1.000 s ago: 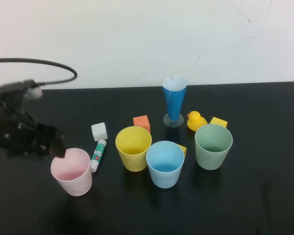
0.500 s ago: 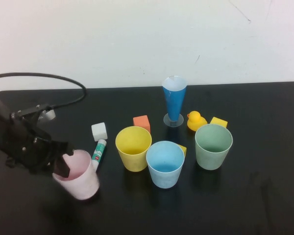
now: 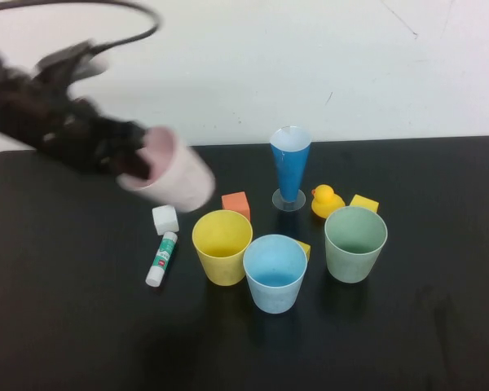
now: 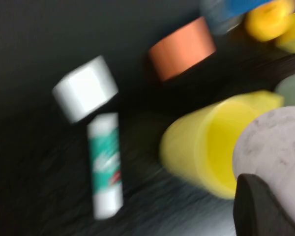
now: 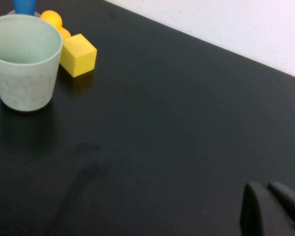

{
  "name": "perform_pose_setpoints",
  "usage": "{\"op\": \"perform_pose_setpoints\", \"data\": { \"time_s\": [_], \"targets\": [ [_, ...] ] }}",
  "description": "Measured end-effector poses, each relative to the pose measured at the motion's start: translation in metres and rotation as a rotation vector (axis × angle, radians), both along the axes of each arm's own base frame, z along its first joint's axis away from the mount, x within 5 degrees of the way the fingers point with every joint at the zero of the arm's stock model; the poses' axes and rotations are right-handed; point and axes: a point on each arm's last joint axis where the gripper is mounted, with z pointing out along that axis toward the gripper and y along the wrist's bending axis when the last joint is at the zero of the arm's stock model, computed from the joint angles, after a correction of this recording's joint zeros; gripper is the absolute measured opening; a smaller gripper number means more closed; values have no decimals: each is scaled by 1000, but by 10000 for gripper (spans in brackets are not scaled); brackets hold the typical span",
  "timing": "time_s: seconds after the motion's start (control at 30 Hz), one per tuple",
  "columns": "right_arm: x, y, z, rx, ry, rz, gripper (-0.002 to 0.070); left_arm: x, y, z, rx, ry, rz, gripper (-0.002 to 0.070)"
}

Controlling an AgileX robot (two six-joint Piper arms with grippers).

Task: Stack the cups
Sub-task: Place the pink cup on the yellow cup

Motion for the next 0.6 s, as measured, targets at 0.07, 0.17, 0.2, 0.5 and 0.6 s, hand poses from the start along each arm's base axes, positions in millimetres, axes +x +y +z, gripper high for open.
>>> {"op": "perform_pose_setpoints", "data": {
  "time_s": [0.07, 0.17, 0.2, 0.5, 0.6],
  "targets": [
    [0, 0, 0, 1, 0, 0, -3, -1, -19, 7, 12, -48, -45, 8],
    [0, 0, 0, 1, 0, 0, -3, -5, -45, 8, 89, -105, -108, 8],
    [0, 0, 0, 1, 0, 0, -3, -6, -50, 7, 113, -109, -108, 8],
    [0, 0, 0, 1, -2, -1, -3, 2, -60, -15, 235, -94, -101, 8],
    [0, 0, 0, 1, -4, -1, -3, 7, -61, -27, 246, -63, -101, 31]
  ]
}}
